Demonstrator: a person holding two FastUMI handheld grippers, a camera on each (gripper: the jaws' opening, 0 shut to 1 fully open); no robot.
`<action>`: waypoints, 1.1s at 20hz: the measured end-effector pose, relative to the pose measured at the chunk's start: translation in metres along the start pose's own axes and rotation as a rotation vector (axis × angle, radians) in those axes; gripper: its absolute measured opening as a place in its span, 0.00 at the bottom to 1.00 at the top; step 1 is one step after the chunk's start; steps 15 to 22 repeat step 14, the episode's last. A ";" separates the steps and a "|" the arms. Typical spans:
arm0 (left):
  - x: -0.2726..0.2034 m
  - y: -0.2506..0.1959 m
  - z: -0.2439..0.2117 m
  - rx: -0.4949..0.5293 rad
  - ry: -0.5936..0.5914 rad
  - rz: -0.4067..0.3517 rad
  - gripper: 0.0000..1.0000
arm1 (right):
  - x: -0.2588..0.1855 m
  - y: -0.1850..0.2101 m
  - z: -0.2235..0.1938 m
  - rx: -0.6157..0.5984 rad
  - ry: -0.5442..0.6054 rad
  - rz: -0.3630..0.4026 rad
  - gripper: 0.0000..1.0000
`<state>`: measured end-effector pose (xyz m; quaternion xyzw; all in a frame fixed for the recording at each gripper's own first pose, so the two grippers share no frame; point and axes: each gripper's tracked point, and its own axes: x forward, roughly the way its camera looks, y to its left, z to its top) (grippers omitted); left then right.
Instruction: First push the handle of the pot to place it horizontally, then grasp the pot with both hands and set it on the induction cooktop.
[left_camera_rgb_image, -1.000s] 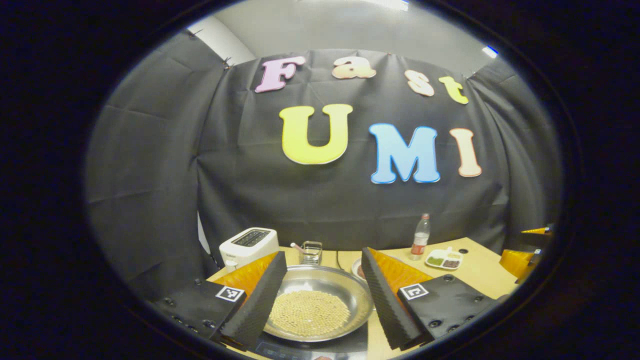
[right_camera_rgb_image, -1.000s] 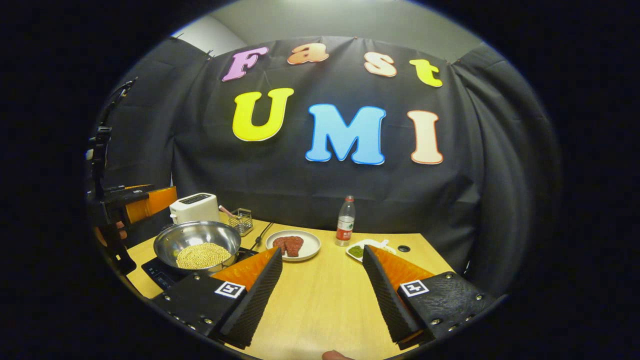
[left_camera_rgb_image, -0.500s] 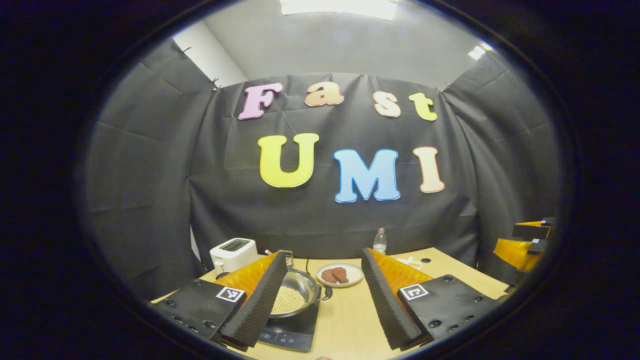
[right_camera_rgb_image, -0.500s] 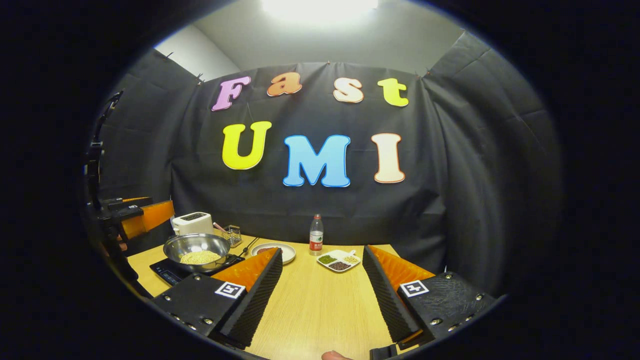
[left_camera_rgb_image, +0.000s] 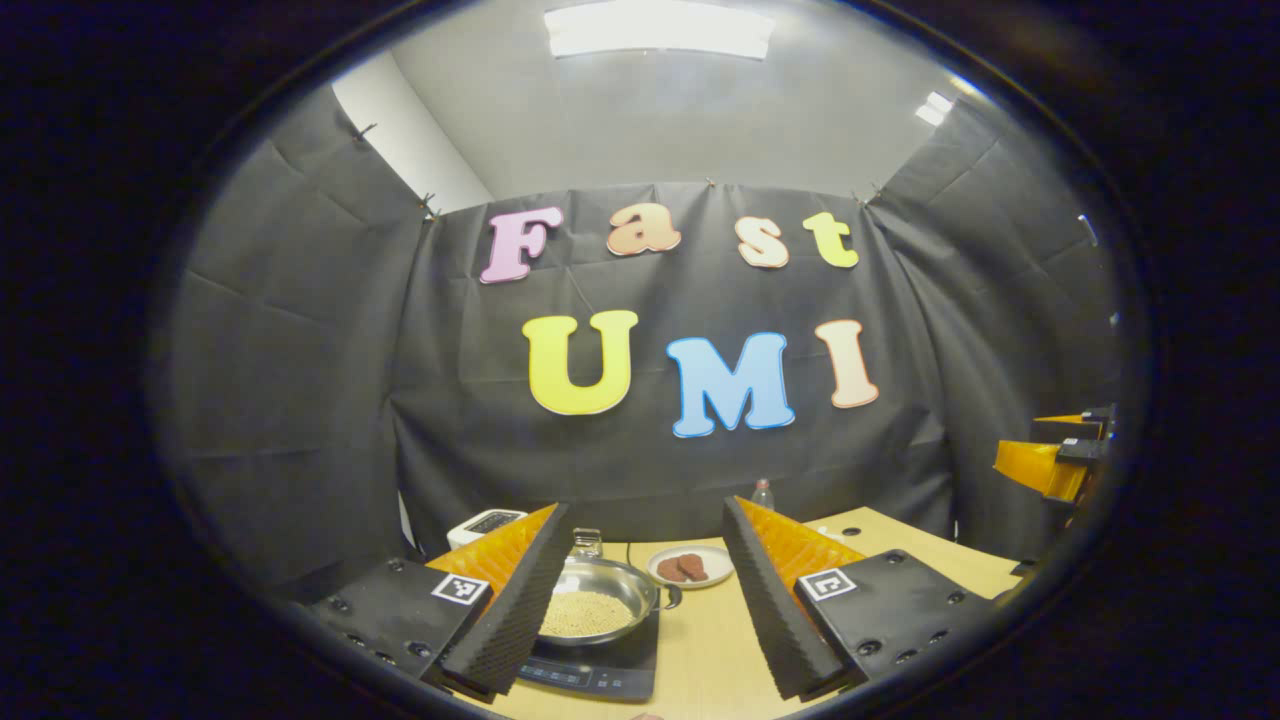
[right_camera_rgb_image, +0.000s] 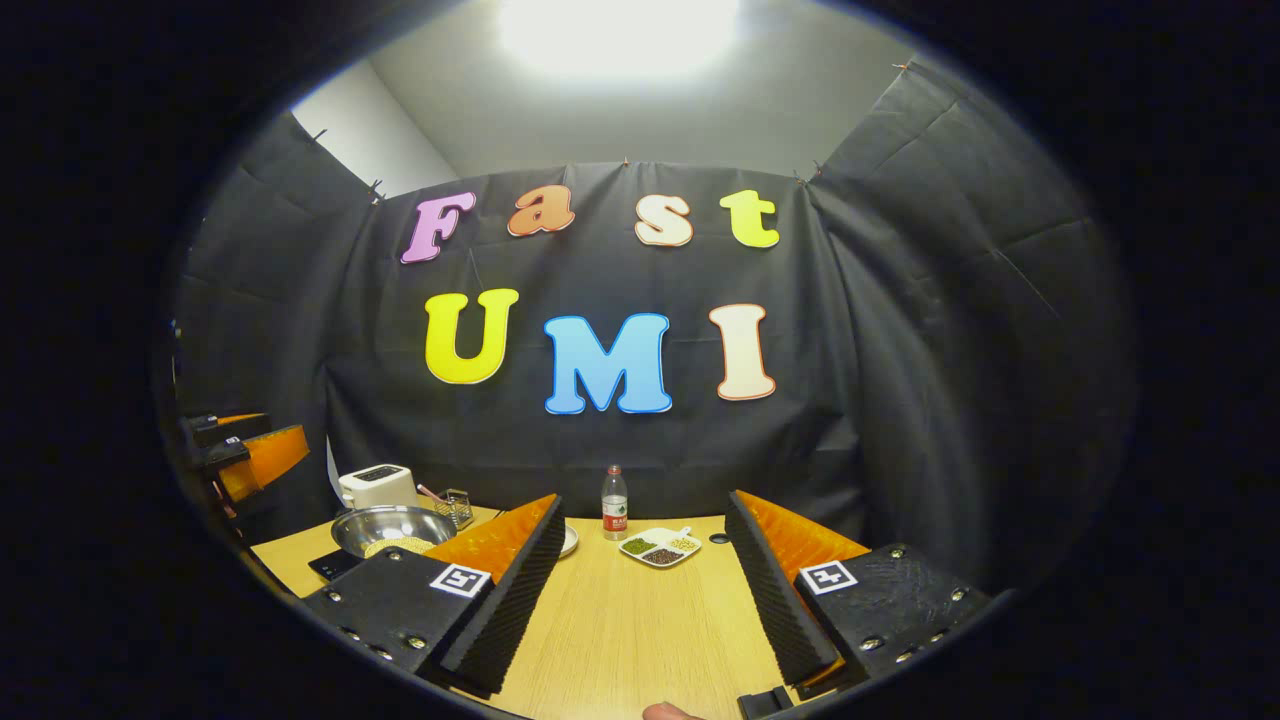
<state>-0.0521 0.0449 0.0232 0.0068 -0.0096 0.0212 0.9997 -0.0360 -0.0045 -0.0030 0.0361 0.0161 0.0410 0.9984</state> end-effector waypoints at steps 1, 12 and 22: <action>-0.004 0.006 -0.002 -0.002 0.003 0.010 0.97 | 0.001 0.003 0.002 0.000 -0.004 0.002 0.97; -0.014 0.040 -0.008 -0.018 0.004 0.061 0.99 | 0.011 0.043 0.024 -0.004 -0.057 0.044 0.97; -0.012 0.043 -0.007 -0.027 0.002 0.062 0.99 | 0.013 0.046 0.026 -0.005 -0.060 0.044 0.97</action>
